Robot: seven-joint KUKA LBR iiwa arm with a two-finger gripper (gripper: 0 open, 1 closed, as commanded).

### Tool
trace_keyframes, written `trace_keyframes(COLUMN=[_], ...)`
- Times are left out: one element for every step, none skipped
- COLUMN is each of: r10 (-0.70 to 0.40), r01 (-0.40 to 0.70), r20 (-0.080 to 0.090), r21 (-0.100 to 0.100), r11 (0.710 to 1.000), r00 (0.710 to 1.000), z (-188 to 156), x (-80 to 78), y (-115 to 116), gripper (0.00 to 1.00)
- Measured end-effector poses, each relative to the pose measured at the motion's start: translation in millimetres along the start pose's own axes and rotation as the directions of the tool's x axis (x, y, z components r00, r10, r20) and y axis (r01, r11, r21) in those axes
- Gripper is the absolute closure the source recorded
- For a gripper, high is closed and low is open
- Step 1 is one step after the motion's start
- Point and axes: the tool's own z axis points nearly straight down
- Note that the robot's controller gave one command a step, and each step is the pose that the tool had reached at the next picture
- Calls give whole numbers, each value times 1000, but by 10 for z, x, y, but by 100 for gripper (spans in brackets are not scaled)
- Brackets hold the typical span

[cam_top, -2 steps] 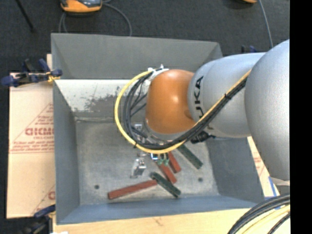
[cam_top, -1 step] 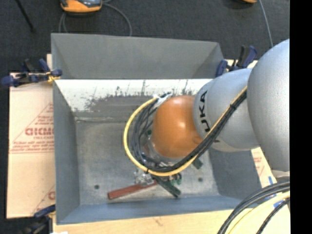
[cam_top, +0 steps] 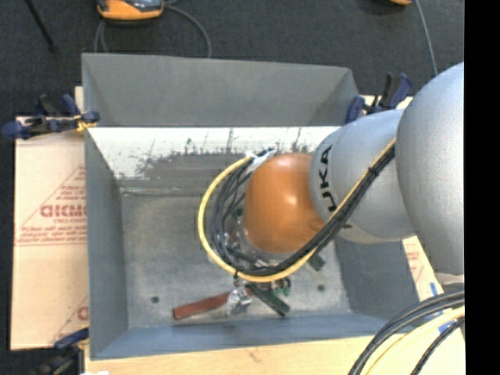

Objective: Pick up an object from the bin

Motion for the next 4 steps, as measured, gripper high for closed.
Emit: trace_keyframes(r10=[1, -170, -169, -274], r01=[-1, 170, 169, 274], r20=[0, -6, -6, 4], r21=[0, 1, 1, 2], r11=[1000, 986, 986, 962], r00=[1000, 986, 986, 962], z=[0, 275, 275, -1172], x=[0, 13, 13, 145], y=[0, 13, 13, -327], gripper=[0, 100, 100, 100])
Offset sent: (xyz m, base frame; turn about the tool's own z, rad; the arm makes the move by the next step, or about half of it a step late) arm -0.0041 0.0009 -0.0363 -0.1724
